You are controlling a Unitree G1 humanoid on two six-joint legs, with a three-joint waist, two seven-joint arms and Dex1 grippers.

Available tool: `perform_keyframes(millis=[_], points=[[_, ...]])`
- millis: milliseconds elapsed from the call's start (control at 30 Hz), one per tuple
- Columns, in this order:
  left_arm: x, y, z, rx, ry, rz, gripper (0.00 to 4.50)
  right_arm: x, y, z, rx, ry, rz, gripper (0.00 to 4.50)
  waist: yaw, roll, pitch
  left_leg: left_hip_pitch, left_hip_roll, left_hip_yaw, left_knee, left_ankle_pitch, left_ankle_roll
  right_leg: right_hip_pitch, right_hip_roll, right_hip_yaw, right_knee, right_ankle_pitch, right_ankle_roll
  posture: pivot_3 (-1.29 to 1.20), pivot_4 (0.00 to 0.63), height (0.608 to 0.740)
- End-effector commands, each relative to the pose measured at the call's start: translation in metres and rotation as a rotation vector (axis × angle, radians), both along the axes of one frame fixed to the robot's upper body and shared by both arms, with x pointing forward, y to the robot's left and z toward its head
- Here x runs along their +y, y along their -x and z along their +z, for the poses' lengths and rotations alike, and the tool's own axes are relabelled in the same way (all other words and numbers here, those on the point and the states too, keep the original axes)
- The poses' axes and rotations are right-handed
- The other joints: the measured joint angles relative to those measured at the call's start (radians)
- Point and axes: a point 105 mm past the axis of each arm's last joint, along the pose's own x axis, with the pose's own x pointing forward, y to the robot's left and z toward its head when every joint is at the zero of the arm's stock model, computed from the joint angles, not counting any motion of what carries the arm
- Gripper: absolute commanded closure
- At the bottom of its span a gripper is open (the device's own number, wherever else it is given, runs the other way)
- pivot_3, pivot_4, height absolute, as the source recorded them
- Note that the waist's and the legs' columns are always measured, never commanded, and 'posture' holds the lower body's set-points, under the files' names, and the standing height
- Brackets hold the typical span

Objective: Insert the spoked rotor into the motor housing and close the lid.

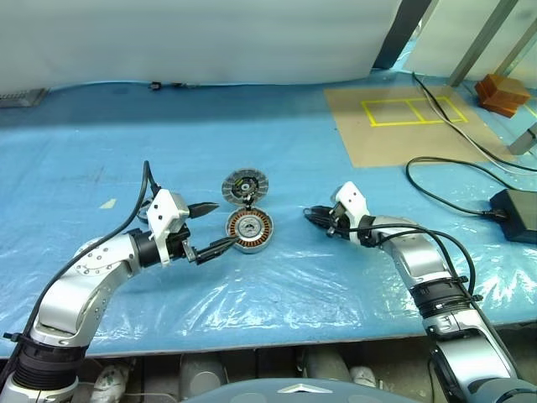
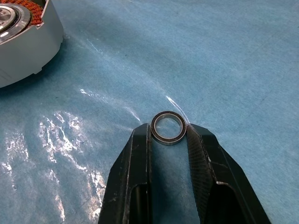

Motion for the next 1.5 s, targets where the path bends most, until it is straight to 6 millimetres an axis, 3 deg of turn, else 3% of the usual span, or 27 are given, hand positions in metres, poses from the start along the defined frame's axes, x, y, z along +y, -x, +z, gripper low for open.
perform_keyframes(millis=[33,267,400,667,1133,1367,1500], points=[[0.0,0.0,0.007,-0.033,-0.008,-0.013,0.0,-0.005,0.01,-0.023,0.105,0.03,-0.012,3.84,0.0,0.0,0.0,0.0,0.0,0.0,0.0,0.0,0.0,0.0,0.0,0.0,0.0,0.0,0.0,0.0,0.15,0.74],[0.002,0.004,0.008,-0.071,-0.02,-0.014,0.0,0.01,0.017,0.02,0.042,-0.142,0.1,3.84,0.0,0.001,0.001,-0.001,0.0,0.0,-0.001,0.0,0.0,-0.003,0.0,0.0,-0.001,0.0,0.0,0.0,0.15,0.74],[0.005,0.006,0.003,-0.071,-0.051,-0.015,0.0,0.019,0.028,0.044,-0.009,-0.151,0.236,3.84,0.001,0.004,0.003,-0.003,0.0,0.0,-0.002,0.0,0.0,-0.005,0.0,-0.001,-0.004,0.0,0.0,0.0,0.15,0.74],[0.007,0.012,-0.004,-0.085,-0.109,-0.032,0.0,0.051,0.029,0.076,-0.011,-0.168,0.399,3.84,-0.002,0.004,0.003,-0.002,0.0,0.0,-0.003,0.0,0.0,-0.005,0.0,0.0,-0.003,0.0,0.0,0.0,0.15,0.74],[0.001,0.02,-0.012,-0.103,-0.123,-0.04,0.0,0.096,0.039,0.078,0.033,-0.133,0.653,3.84,-0.002,0.004,0.003,-0.002,0.0,0.0,-0.003,0.0,0.0,-0.005,0.0,-0.001,-0.001,0.0,0.0,0.0,0.15,0.74],[0.002,0.02,-0.013,-0.099,-0.123,-0.029,0.0,0.106,0.03,0.053,0.016,-0.018,0.697,3.84,-0.002,0.004,0.003,-0.002,0.0,0.0,-0.002,0.0,0.0,-0.005,0.0,-0.001,0.0,0.0,0.0,0.0,0.15,0.74],[0.001,0.02,-0.012,-0.1,-0.116,-0.023,0.0,0.113,0.02,0.052,-0.012,-0.02,0.685,3.84,-0.002,0.004,0.003,-0.003,0.0,0.0,-0.001,0.0,0.0,-0.006,0.0,-0.001,0.001,0.0,0.0,0.0,0.15,0.74]])
